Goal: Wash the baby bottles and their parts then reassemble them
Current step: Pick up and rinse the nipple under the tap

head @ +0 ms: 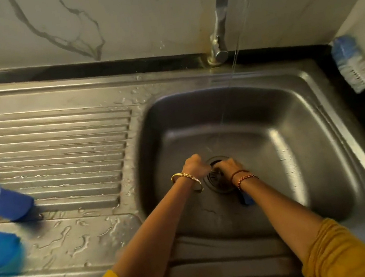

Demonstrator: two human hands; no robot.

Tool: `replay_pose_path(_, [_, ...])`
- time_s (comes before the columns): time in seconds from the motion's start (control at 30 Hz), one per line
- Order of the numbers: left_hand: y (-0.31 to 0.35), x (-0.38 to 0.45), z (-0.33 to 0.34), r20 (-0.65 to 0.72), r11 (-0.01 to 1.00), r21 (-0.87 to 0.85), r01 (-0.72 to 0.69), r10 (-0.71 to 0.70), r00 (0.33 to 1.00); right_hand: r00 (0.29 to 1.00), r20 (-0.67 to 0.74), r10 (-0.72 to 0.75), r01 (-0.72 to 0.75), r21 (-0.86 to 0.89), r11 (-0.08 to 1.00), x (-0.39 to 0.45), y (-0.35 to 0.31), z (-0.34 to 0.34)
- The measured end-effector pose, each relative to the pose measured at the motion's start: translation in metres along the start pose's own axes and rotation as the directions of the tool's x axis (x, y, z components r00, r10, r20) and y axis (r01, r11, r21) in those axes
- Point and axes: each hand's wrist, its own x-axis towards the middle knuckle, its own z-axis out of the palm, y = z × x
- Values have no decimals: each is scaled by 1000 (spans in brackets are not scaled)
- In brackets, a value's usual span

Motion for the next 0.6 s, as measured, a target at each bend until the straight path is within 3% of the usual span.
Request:
replay_pose_path(0.17, [9, 16, 13, -35, 998, -62, 13, -15, 999, 995, 32, -94, 96, -79, 992, 5, 3, -10])
replay_pose_path(0.23, [11, 21, 11, -107, 992, -123, -4, -9, 994, 989, -104, -108, 115, 61, 991, 5, 7, -25])
replay_pose_path(0.27, [12, 23, 8, -167, 986, -163, -18, -10, 986, 964, -253, -86, 134, 178, 975, 5, 9, -35])
replay_pose_path(0.3, [13, 25, 4, -235, 976, -213, -32, -19, 972, 884, -467, -33, 173, 261, 950, 1, 11, -47])
replay_pose_path(0.33, [16, 28, -1, -293, 960, -275, -55, -30, 956, 747, -664, 42, 223, 309, 924, 1, 13, -60])
replay_pose_path(0.37, [19, 31, -4, -333, 932, -353, -79, -46, 942, 635, -766, 94, 255, 323, 912, 1, 15, -70])
replay_pose_path(0.4, [22, 32, -7, -355, 894, -435, -110, -58, 933, 616, -781, 101, 262, 325, 909, 2, 16, -77])
replay_pose_path(0.47, [30, 36, -12, -358, 830, -535, -155, -57, 932, 702, -705, 101, 242, 370, 897, 7, 16, -83])
replay_pose_path(0.5, [34, 40, -15, -356, 813, -555, -175, -42, 933, 667, -732, 141, 251, 399, 882, 9, 16, -86])
replay_pose_path(0.57, [42, 46, -22, -348, 737, -635, -233, -4, 937, 534, -815, 227, 297, 431, 852, 7, 15, -95])
replay_pose_path(0.6, [48, 48, -26, -330, 673, -694, -255, 18, 944, 539, -812, 225, 295, 432, 853, 5, 13, -100])
